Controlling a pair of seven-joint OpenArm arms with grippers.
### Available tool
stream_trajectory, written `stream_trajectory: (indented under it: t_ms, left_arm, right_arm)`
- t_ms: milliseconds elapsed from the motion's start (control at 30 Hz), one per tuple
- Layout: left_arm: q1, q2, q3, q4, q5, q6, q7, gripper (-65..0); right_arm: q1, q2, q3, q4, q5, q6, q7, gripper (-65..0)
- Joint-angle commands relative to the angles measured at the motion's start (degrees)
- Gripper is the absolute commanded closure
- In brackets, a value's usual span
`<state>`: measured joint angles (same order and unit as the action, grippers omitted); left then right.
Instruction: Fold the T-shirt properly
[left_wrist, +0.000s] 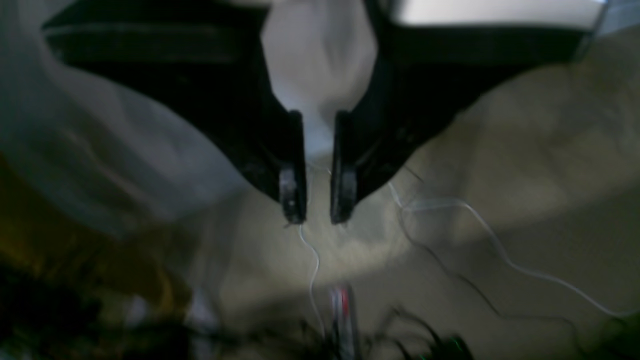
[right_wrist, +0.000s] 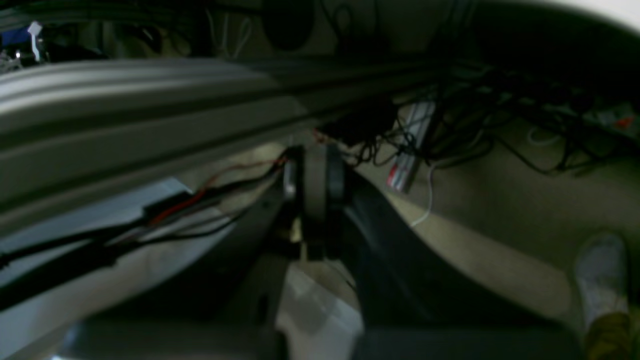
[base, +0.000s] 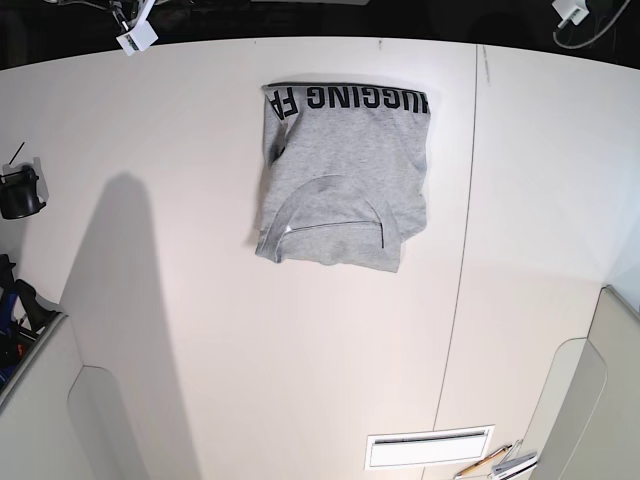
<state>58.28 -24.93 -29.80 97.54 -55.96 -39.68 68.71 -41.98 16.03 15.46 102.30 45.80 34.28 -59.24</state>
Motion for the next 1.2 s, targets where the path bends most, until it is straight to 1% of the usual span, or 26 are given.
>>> stream_trajectory:
  t_ms: [0, 100, 233, 300, 367, 433, 567, 633, 800, 867, 967, 1100, 1133, 1167]
  left_arm:
    - [0.9, -0.5, 1.5, -1.0, 1.2, -0.3, -1.1, -9.3]
    - [0.9, -0.5, 8.9, -6.1, 10.0, -0.3, -8.4, -9.3]
    - [0.1, -0.5, 18.6, -13.5, 24.4, -0.3, -20.4, -9.3]
    - [-1.2, -0.6, 23.1, -17.3, 30.0, -0.3, -22.6, -9.3]
    - [-2.8, -0.8, 27.5, -21.4, 32.7, -0.3, -22.7, -9.3]
    - [-5.1, -0.8, 31.3, -25.6, 34.2, -0.3, -22.9, -9.2]
    - [-11.8, -0.8, 38.5, -34.1, 34.4, -0.3, -24.0, -9.2]
    - [-15.8, -0.8, 41.7, -37.9, 34.4, -0.3, -24.0, -9.2]
    - [-26.1, -0.4, 49.7, -45.6, 34.4, 4.3, -23.7, -9.2]
    - [-30.1, 0.3, 52.7, -48.1, 34.3, 4.8, -23.7, -9.2]
    - [-35.5, 2.1, 56.6, -52.2, 33.5, 4.8, -23.9, -9.2]
    - [-40.6, 4.8, 61.9, -58.1, 33.0, 4.8, -26.4, -9.2]
    - [-41.6, 5.4, 63.1, -59.6, 33.1, 5.1, -26.9, -9.2]
    - [-42.6, 6.1, 64.1, -60.8, 33.1, 6.2, -27.5, -9.2]
  right_arm:
    - [-0.8, 0.5, 0.3, 0.4, 0.5, 0.2, 0.3, 0.0]
    - [-1.4, 0.5, 0.3, -0.6, -0.4, 0.2, 1.0, 0.0]
    - [-1.5, 0.5, -0.6, -3.1, -3.1, 0.2, 1.2, 0.0]
    - [-1.5, 0.5, -1.7, -5.1, -4.6, 0.2, 1.7, 0.0]
    - [-1.5, 0.5, -3.4, -7.5, -7.1, 0.0, 2.5, 0.0]
    - [-1.5, 0.5, -5.4, -10.3, -10.0, -0.1, 3.7, 0.0]
    - [-1.2, 1.2, -10.8, -16.6, -15.9, -2.4, 6.7, 0.0]
    - [-0.1, 1.3, -13.6, -19.7, -18.6, -3.6, 7.1, 0.0]
    - [5.0, 1.3, -19.6, -28.6, -23.8, -9.6, 6.7, 0.0]
    - [7.7, 1.3, -21.5, -32.7, -24.6, -11.2, 6.4, 0.0]
    - [12.3, 1.2, -23.5, -38.9, -24.6, -11.6, 6.5, 0.0]
    - [18.0, 0.3, -24.3, -46.7, -24.7, -11.6, 6.5, 0.0]
    - [19.3, -0.1, -24.3, -48.3, -24.7, -11.6, 6.5, 0.0]
    - [20.5, -0.4, -24.3, -49.8, -25.0, -11.6, 6.6, 0.0]
